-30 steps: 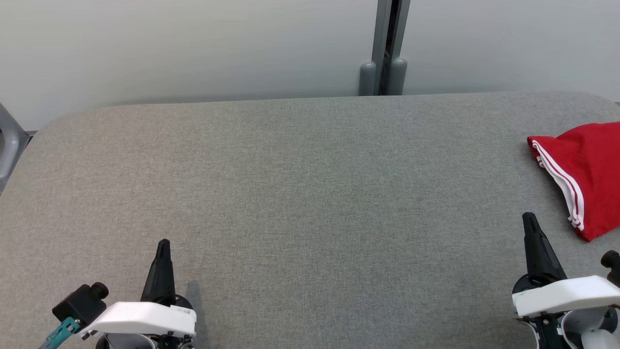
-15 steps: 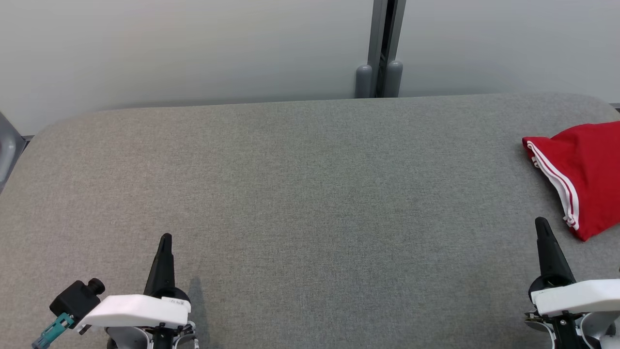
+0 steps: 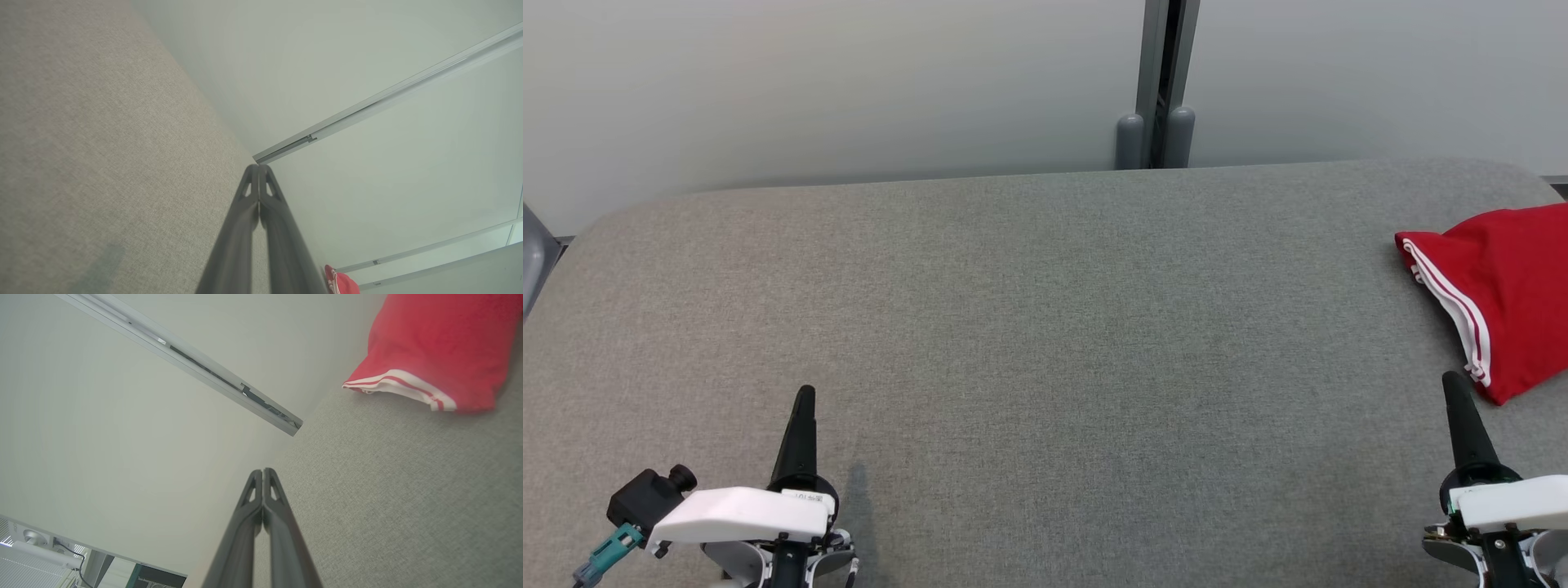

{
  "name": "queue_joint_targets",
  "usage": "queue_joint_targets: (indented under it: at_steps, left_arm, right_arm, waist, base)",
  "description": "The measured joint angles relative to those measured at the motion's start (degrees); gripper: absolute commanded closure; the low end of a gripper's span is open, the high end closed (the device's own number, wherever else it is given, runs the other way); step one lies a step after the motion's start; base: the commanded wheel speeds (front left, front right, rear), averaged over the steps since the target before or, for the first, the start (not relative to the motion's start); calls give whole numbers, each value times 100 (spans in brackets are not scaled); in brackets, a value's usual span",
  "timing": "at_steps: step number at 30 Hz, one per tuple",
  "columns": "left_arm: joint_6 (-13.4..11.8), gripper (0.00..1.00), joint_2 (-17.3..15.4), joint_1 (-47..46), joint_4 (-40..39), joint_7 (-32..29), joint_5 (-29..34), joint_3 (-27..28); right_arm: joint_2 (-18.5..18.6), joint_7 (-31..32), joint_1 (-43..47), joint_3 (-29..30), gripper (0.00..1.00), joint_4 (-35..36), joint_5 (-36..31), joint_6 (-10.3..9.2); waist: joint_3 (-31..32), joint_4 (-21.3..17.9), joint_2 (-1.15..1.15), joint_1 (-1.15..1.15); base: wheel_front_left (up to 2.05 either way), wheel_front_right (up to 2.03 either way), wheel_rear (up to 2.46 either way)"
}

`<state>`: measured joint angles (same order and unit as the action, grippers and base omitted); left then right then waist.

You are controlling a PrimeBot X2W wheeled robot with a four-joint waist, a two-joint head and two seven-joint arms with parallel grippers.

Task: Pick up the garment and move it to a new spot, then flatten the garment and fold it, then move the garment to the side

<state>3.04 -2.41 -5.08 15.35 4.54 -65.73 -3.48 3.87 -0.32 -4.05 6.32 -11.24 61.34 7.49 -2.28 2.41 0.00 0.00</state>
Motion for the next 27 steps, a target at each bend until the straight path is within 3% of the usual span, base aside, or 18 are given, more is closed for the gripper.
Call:
queue_joint_targets:
  at_steps: [27]
  left_arm:
    - [203,100,-13,-214,90,-335,-1335,15]
  right_arm:
    - [-23,486,116,401,100,80,1510,0]
  waist:
    - [88,-100,0,0]
  base:
    - [0,0,0]
